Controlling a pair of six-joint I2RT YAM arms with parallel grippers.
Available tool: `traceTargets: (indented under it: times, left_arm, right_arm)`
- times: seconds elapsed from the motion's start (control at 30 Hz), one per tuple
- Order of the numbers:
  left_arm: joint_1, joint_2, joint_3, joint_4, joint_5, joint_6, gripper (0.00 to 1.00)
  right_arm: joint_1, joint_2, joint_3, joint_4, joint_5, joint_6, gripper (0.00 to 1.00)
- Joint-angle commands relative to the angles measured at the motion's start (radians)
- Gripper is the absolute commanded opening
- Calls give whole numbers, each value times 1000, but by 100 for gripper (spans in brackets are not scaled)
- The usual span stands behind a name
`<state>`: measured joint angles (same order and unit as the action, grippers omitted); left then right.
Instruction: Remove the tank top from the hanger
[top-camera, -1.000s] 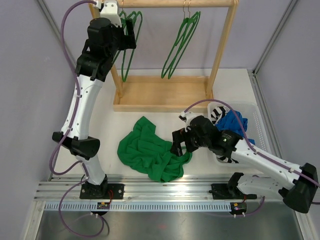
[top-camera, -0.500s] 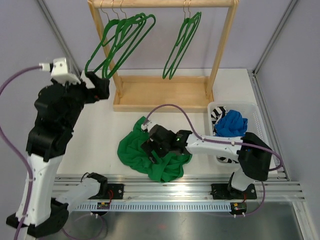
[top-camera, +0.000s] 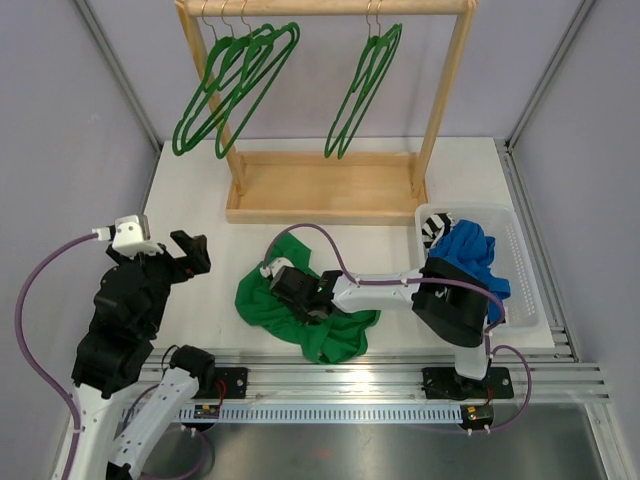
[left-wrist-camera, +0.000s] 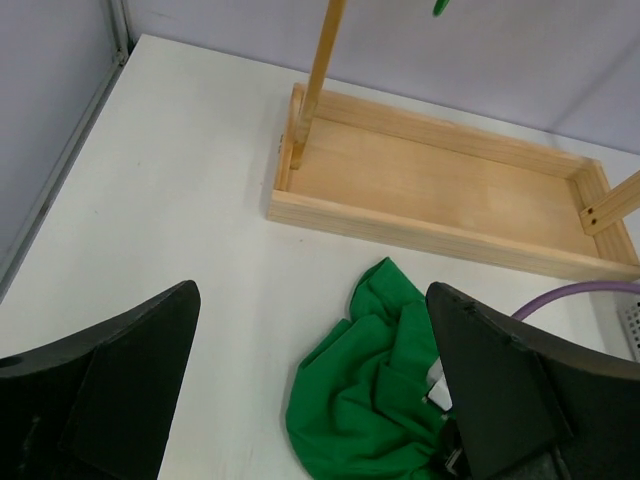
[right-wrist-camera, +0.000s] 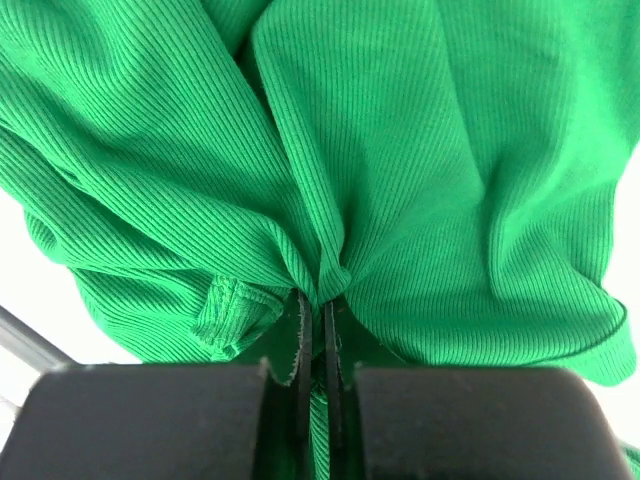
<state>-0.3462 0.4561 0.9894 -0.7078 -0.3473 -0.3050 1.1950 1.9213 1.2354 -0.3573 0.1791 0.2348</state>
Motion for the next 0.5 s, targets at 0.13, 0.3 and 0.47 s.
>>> traceTargets:
  times: [0.13,0.3,0.47]
  left_arm:
    - [1,-89,-139,85,-62,29,99]
    - [1,-73,-143,88,-33,30,99]
    - [1,-80,-147,88,-28,41,99]
  right_arm:
    - [5,-221,2,-80,196,12,0]
    - [-23,-413,91,-225,373,53,0]
    - [-69,-524,220,-410,486,64,0]
